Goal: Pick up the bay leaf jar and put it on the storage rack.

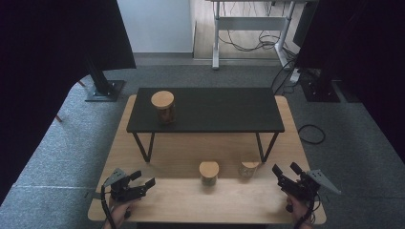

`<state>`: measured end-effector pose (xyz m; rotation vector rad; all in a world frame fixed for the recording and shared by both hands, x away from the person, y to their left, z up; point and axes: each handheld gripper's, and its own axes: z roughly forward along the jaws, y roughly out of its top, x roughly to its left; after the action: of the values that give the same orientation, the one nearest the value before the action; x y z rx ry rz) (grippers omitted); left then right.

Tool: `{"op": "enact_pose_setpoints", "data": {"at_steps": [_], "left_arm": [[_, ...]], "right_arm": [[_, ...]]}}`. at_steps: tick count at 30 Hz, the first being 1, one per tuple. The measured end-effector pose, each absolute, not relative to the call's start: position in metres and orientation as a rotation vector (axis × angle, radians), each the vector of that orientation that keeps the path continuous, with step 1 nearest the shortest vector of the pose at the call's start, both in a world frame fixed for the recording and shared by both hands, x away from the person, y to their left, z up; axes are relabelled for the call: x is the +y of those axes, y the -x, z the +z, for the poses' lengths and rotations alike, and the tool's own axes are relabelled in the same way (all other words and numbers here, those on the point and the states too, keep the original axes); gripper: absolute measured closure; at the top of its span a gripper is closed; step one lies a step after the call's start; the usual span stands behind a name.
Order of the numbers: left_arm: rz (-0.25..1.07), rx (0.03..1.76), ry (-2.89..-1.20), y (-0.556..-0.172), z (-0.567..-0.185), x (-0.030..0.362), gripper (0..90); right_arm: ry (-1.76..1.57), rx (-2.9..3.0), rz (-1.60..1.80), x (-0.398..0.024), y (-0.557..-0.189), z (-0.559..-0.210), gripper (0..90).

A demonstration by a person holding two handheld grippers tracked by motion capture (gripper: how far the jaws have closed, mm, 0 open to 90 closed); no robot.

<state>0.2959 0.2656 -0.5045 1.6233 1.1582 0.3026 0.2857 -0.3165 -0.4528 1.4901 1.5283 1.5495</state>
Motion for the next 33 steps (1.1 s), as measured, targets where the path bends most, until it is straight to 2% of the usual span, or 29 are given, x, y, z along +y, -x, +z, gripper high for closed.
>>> {"op": "enact_pose_setpoints", "data": {"at_steps": [16,33], "left_arm": [[0.298,1.177,-1.624,-0.299,-0.506,0.267,14.5],[0.297,1.178,-1.637,-0.3,-0.505,0.266,14.9]], "right_arm": [[-1.267,1.761,1.677,-0.273,-0.271,-0.429,12.4],[-1.177,1.86,1.717,-0.249,-0.263,-0.427,12.4]]}}
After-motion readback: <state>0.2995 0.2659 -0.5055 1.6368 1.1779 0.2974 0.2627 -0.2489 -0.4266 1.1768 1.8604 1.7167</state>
